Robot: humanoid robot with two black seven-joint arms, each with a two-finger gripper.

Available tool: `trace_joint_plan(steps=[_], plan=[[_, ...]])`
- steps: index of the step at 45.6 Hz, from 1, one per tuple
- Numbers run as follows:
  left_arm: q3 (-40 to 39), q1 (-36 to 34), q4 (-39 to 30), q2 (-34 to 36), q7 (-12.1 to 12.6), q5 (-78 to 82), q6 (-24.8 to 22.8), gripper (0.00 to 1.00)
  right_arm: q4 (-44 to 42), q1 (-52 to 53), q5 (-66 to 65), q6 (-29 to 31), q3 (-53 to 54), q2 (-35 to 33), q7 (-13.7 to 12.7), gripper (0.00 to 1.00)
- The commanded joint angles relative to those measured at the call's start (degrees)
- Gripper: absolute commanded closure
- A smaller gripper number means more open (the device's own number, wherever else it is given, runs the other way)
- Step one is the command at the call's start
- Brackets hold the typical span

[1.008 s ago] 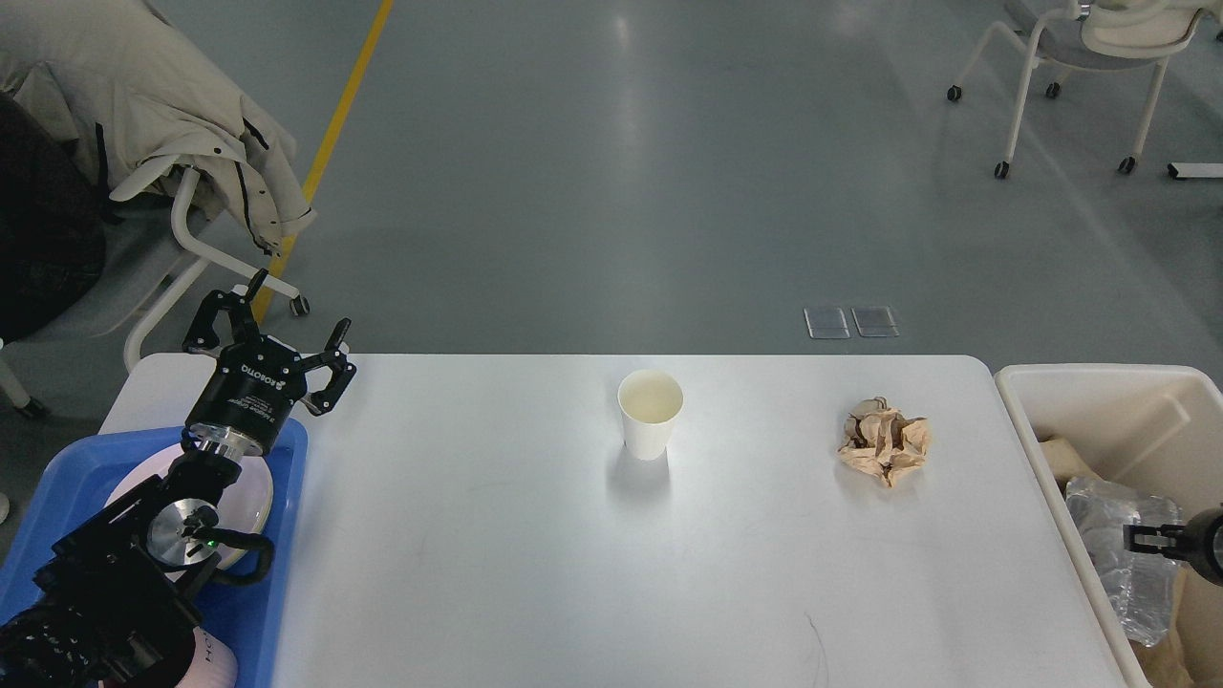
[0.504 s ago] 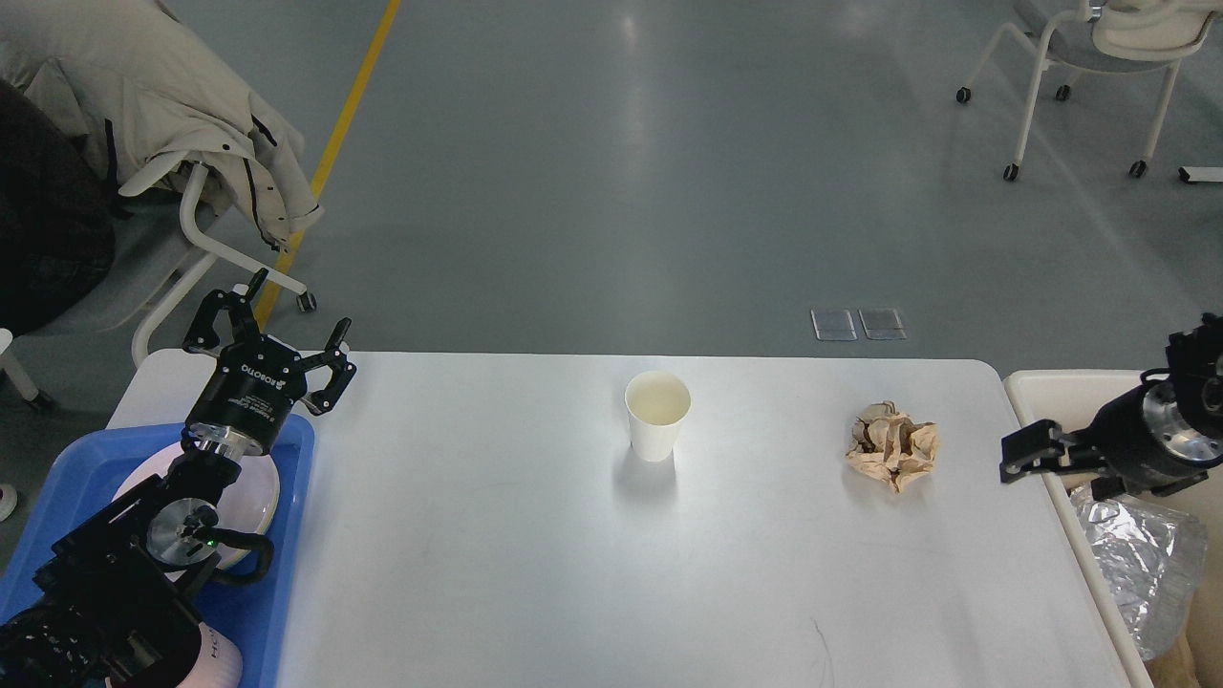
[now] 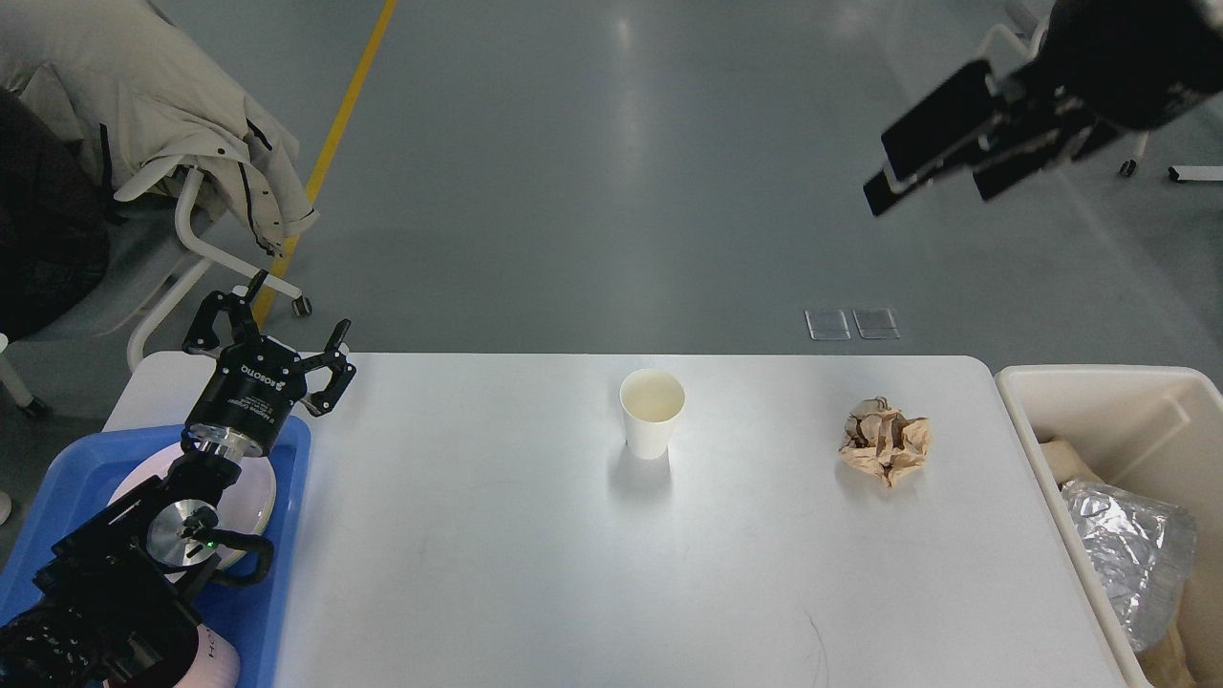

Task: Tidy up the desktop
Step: 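Raise the right gripper and move it over the crumpled brown paper, then grasp the crumpled brown paper and drop it into the bin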

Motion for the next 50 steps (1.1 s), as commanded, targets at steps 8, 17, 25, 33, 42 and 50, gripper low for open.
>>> trace_joint_plan(steps=[8,17,25,33,42,50], plan=[[0.02,-0.09,0.0,-0.01,-0.08,0.0,0.0,0.0,-22.62,-35.45,13.86,-20.2,-14.35,16.17,-1.2,0.0],[0.02,-0.09,0.0,-0.01,-0.08,0.0,0.0,0.0,-43.63,-60.24,21.97,-31.63,-13.91,22.5,-2.95,0.0],[0.02,-0.09,0.0,-0.01,-0.08,0.0,0.0,0.0,-54.81,-73.7,21.88,-34.01,-7.06,23.21,-3.57,0.0],[0.02,-0.09,0.0,-0.01,-0.08,0.0,0.0,0.0,-56.66,-78.54,21.8,-39.98,-4.42,24.53,-7.43,0.0],[0.02,-0.09,0.0,-0.01,-0.08,0.0,0.0,0.0,-58.86,-82.41,21.8,-44.55,-2.31,25.84,-7.88,0.0],[0.02,-0.09,0.0,-0.01,-0.08,0.0,0.0,0.0,-59.21,-84.26,21.88,-45.96,-1.43,26.63,-7.88,0.0]])
